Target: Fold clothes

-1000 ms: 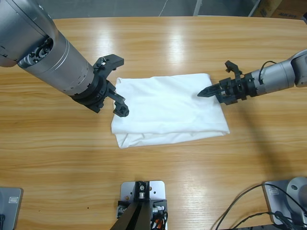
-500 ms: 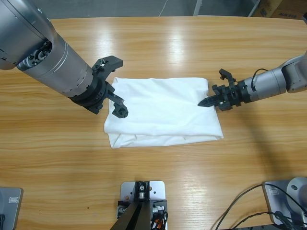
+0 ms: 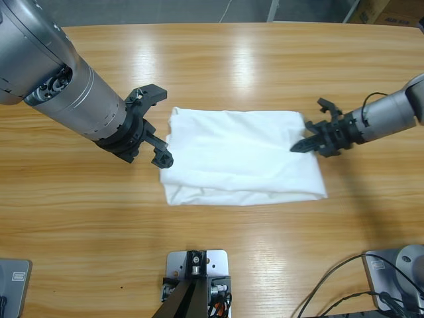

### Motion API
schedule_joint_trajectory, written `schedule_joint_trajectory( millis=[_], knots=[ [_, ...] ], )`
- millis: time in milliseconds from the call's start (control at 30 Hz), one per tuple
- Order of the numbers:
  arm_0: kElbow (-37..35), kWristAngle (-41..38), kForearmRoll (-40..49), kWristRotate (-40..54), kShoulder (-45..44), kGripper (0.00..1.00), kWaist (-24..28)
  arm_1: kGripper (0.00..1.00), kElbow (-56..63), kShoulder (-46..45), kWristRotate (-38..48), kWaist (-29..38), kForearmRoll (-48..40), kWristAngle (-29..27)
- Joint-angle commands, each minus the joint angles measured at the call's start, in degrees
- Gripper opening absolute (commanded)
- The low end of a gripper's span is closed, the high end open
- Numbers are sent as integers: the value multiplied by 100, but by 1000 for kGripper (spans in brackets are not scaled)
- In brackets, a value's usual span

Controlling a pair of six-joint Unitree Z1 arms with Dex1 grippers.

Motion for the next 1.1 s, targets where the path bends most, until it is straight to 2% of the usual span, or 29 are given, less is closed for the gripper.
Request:
schedule_joint_trajectory(
  millis=[33,233,467,567,667,767,867,1100],
  knots=[
    [231,-31,-141,-90,-111,964,11,0,-572,-302,-739,-561,1795,-1817],
    [257,-31,-141,-94,-123,964,11,0,-1296,-639,-1040,-727,2847,-3011],
    [347,-22,-204,-129,-158,964,11,0,-1365,-933,-1031,-626,3272,-4052],
    [373,-22,-252,-152,-151,964,11,0,-1426,-1270,-890,56,3414,-4500],
    [380,-22,-276,-152,-151,964,11,0,-1641,-1374,-551,1040,3675,-4950],
    [421,-20,-281,-154,-178,964,11,0,-1962,-1248,-273,1828,3952,-5293],
    [505,15,-292,-156,-232,964,11,0,-2289,-1003,1,2297,4191,-5563],
    [741,22,-464,-187,-299,964,11,0,-3534,-379,470,3396,5063,-5537]
  ],
)
